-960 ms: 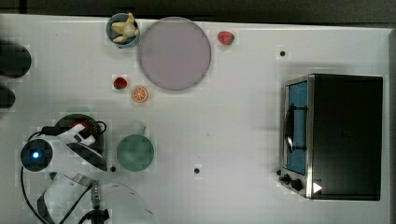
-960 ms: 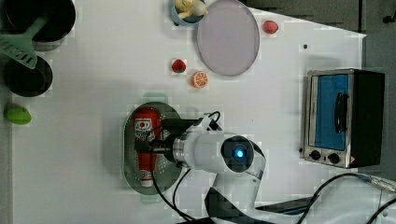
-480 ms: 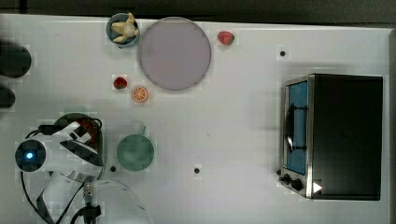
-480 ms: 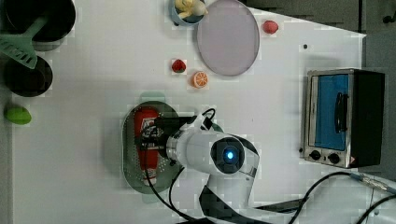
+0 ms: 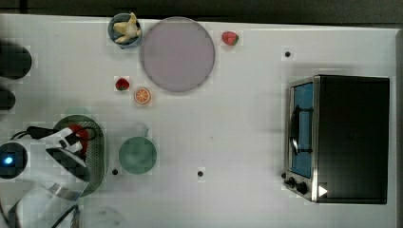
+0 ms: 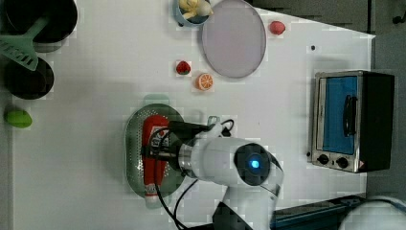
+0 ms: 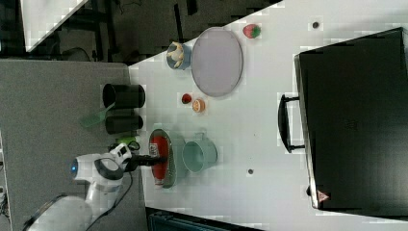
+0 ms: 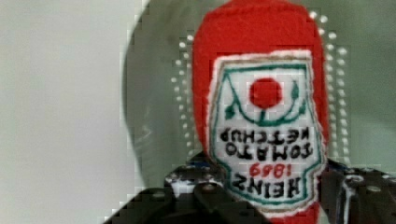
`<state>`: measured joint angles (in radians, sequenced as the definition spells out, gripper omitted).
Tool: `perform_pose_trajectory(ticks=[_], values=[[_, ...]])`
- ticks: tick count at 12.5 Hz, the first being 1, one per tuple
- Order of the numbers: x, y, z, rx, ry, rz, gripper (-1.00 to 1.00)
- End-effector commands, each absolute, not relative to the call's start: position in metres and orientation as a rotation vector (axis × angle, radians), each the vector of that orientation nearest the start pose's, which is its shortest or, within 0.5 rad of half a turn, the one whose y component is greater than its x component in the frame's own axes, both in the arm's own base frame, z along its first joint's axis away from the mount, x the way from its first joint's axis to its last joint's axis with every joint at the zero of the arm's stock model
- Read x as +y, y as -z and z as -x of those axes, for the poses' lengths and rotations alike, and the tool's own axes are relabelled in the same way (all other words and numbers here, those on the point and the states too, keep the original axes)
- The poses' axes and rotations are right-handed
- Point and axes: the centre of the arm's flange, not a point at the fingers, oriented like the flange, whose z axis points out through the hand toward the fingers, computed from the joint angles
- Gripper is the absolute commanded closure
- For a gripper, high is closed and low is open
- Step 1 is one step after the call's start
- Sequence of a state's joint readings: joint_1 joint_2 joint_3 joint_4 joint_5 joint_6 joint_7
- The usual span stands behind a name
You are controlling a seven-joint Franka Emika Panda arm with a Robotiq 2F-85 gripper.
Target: Pick ketchup from strainer and place it on the table
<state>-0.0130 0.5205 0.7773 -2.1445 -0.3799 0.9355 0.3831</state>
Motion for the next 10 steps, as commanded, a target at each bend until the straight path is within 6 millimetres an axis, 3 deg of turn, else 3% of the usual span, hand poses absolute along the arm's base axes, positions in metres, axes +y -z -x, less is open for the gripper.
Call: perform_pose_trajectory(ticks=[1,6,10], values=[[0.401,-0.308,-0.421,0.248,-0.069,3.002,-0.13],[0.357,-0.384,-0.452,0.096,-0.194,3.099,-0.13],[0.29,-0.439,-0.497,0.051,-0.14,3.143,-0.13]])
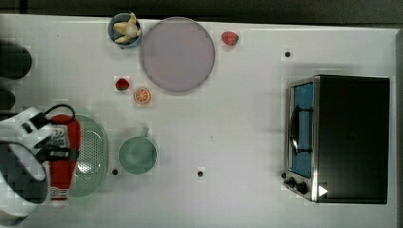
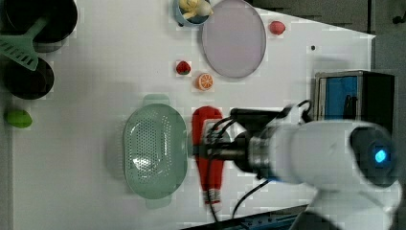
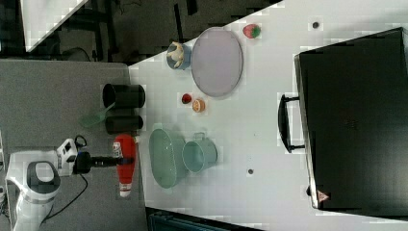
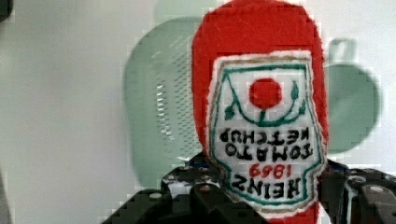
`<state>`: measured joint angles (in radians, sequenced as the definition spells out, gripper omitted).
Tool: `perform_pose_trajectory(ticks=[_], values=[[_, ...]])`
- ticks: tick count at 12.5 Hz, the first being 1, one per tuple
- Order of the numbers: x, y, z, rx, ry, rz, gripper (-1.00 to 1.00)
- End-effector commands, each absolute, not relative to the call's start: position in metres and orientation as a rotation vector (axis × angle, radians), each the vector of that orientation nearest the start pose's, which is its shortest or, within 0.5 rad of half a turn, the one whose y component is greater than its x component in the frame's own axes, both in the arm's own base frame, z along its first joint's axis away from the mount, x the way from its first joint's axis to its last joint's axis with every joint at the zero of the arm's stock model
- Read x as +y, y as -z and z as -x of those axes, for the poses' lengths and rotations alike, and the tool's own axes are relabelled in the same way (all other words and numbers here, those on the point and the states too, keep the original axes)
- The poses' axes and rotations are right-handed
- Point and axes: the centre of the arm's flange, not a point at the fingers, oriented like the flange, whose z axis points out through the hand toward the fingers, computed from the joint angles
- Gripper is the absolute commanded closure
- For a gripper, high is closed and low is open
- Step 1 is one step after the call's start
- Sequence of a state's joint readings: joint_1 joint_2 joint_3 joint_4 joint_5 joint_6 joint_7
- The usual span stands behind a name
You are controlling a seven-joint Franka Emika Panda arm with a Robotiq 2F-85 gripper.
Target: Pick ketchup from strainer and place it on the table
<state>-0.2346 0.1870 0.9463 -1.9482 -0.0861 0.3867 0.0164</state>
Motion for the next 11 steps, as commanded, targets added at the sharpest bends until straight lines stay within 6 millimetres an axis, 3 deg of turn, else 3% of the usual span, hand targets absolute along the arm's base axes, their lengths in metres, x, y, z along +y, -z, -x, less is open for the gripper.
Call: perform_pose_trajectory(ticks=[1,3,6,9,11], values=[[0.268,-0.451,-0.511,0.073,-0.098,3.142,-0.13],[0.217,-0.466,-0.535,0.089,-0.038,3.15,-0.13],[0.134,-0.472,-0.561,0.052,-0.014,3.166,-0.13],[0.054,-0.462,-0.574,0.115,-0.046,3.169,-0.13],[0.008,-0.445,-0.572,0.216,-0.097,3.169,-0.13]])
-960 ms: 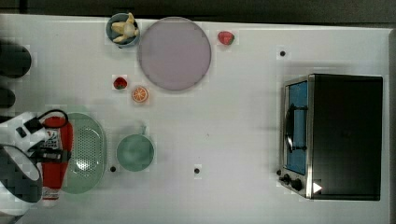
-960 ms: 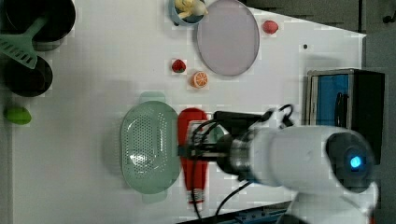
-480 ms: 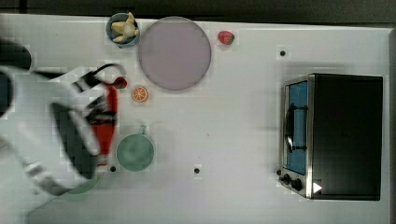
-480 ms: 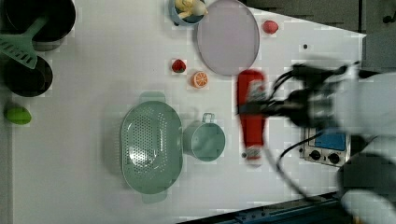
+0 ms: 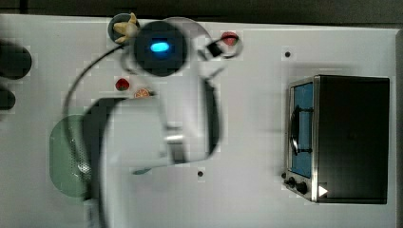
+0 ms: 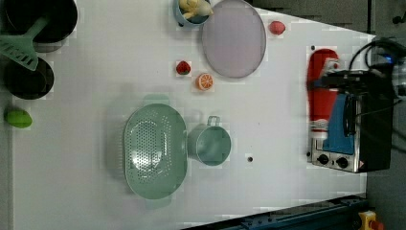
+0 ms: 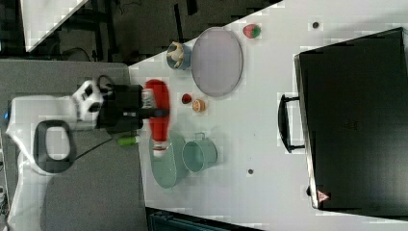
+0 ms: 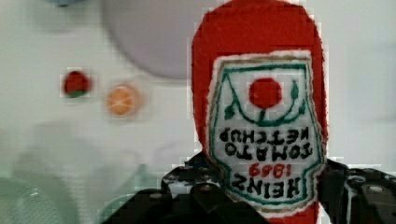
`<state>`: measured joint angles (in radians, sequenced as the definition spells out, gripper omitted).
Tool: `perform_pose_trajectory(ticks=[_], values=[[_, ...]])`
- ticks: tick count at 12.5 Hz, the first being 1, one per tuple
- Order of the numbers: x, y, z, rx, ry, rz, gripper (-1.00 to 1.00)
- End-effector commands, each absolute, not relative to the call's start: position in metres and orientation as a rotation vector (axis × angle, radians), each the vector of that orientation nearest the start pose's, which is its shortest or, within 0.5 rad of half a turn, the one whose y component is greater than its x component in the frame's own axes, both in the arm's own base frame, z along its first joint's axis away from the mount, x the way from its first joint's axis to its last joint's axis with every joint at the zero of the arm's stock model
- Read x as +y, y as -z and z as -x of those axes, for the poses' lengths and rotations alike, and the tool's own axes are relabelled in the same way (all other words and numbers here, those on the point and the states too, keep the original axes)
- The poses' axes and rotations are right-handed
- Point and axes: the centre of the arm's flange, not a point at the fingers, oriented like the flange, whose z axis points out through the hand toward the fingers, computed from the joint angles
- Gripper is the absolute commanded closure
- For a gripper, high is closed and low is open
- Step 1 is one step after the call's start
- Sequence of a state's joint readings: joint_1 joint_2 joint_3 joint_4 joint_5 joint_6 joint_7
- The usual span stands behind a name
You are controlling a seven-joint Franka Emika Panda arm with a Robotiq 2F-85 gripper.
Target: Pick ketchup from strainer and place it on the table
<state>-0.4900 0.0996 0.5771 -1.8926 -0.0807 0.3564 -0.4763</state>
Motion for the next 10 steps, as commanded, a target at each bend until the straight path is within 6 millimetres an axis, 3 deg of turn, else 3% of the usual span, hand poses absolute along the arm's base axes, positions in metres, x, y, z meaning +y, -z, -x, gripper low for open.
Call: perform_pose_trajectory(ticks=[1,3,5,10], values=[[-0.011,-0.434,-0.569,0.264,-0.118,3.166,-0.13],[-0.038,-0.409,-0.562,0.337,-0.119,3.159,-0.13],[-0.05,-0.377,-0.552,0.371,-0.085,3.151,-0.13],[-0.045,-0.29,-0.525,0.374,-0.023,3.11,-0.13]])
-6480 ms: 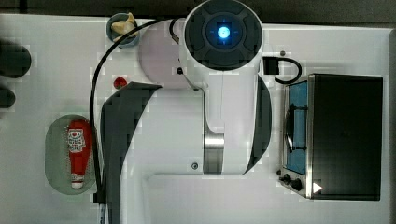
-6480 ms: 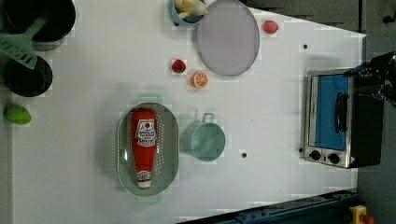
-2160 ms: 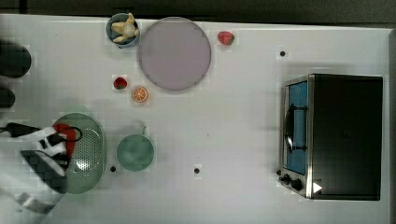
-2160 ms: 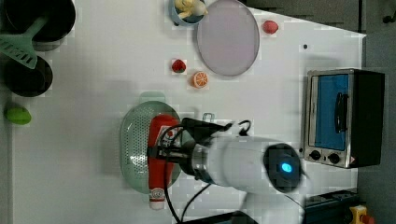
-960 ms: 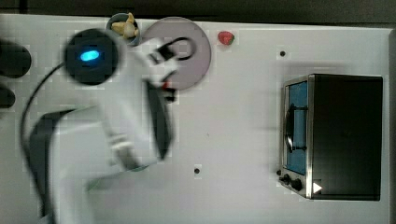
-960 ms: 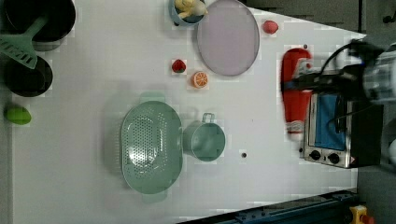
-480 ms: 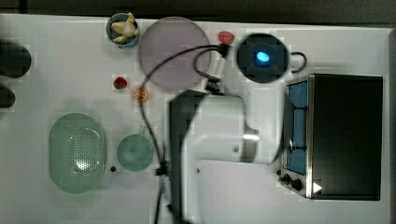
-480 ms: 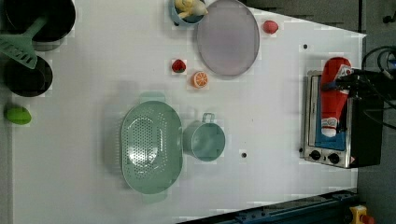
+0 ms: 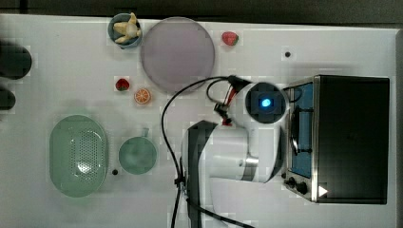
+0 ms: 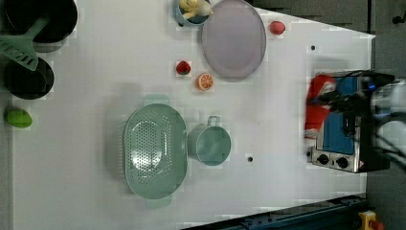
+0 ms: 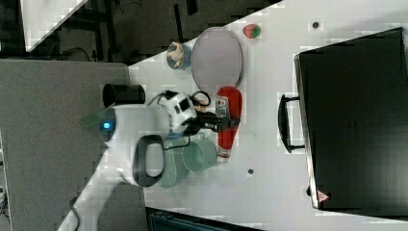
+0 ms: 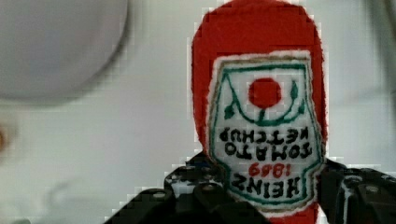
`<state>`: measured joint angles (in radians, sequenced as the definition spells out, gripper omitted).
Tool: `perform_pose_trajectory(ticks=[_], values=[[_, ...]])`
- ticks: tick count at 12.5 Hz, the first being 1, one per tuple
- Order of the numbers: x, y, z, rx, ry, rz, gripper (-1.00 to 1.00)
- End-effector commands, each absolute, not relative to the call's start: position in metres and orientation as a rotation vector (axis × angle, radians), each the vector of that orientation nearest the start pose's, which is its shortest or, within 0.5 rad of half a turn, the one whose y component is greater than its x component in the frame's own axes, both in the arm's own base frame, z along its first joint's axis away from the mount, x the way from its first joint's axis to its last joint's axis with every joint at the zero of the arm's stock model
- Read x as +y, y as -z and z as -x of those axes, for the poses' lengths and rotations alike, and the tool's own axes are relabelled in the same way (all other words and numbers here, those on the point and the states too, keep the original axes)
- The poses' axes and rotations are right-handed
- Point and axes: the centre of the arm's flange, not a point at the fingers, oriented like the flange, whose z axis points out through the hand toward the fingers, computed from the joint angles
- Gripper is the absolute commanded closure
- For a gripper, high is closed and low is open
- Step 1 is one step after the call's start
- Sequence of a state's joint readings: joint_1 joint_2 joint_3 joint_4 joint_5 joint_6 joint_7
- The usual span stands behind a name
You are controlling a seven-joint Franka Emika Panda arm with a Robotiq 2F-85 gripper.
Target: Pick ketchup from strainer and place it on the table
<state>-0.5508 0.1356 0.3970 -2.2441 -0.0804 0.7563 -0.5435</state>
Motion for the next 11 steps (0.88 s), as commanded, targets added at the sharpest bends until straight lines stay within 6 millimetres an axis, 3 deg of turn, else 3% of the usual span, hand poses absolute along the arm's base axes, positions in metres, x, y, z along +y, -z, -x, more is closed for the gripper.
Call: perform_pose_trajectory(ticks=[1,5,8,11], values=[[-0.043,-0.275,-0.524,0.382,-0.023,3.095,-0.13],[-0.039,-0.217,-0.52,0.384,-0.104,3.038,-0.13],[-0.043,-0.19,-0.513,0.403,-0.172,3.016,-0.19],[-0.045,-0.188,-0.513,0.41,-0.182,3.014,-0.8]])
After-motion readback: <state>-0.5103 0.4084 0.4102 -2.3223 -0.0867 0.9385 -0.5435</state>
